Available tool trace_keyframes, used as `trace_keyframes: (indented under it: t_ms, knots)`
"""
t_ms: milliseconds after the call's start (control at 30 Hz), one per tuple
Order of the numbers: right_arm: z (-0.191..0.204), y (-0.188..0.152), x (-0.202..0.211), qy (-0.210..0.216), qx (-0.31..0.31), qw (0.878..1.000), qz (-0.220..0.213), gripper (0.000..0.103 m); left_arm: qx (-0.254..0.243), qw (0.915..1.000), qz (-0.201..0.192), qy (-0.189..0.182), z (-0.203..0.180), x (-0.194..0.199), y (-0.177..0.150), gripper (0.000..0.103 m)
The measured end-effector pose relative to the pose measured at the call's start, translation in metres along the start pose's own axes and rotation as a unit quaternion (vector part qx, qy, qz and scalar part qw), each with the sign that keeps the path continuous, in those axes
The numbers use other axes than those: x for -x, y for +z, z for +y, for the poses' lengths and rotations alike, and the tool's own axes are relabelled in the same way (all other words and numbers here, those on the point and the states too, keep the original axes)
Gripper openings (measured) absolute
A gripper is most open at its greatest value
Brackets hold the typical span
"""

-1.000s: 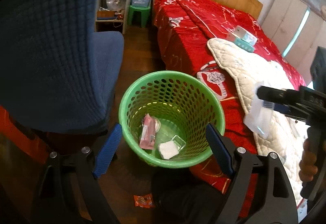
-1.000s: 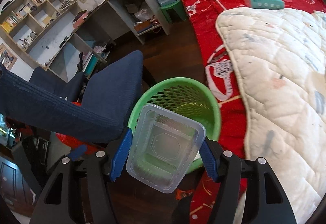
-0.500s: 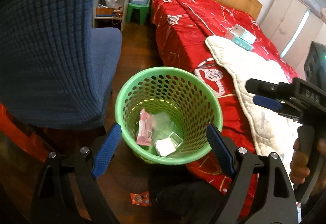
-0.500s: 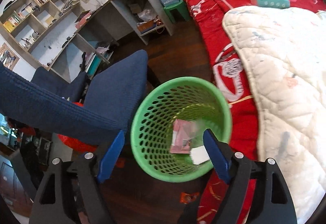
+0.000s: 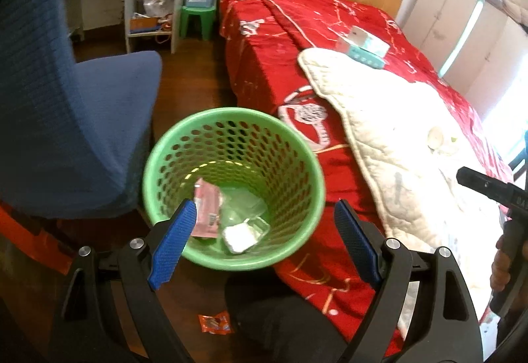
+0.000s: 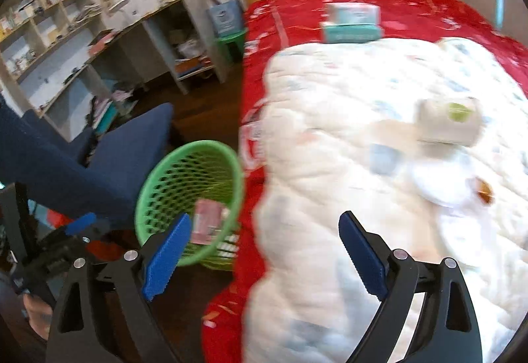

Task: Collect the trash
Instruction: 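Grasp the white round plate with the right gripper while the left gripper grasps a clear round bowl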

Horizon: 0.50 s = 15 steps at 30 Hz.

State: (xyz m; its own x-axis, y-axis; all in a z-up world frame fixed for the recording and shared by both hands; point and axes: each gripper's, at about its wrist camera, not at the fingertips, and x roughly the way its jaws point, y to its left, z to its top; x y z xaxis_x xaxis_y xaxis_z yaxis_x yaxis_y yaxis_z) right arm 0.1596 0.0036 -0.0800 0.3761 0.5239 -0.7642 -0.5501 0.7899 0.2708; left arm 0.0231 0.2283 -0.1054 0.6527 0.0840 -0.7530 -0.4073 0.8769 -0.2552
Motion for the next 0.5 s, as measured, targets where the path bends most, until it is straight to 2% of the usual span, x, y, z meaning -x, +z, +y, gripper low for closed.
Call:
trace_keyframes:
  t_ms: [200,500]
  knots:
    - [-0.067,-0.014,0.029,-0.041,-0.046,0.998,-0.015,0.089,-0.030,0.9992,0.010,-0.025,-0.038,-0.010,0.004,0.084]
    - [-0.135,-0.037,0.044,-0.073,-0.074,0.995,-0.007,0.089,-0.083,0.9942,0.028,-0.063,-0.110,-0.028,0.011,0.084]
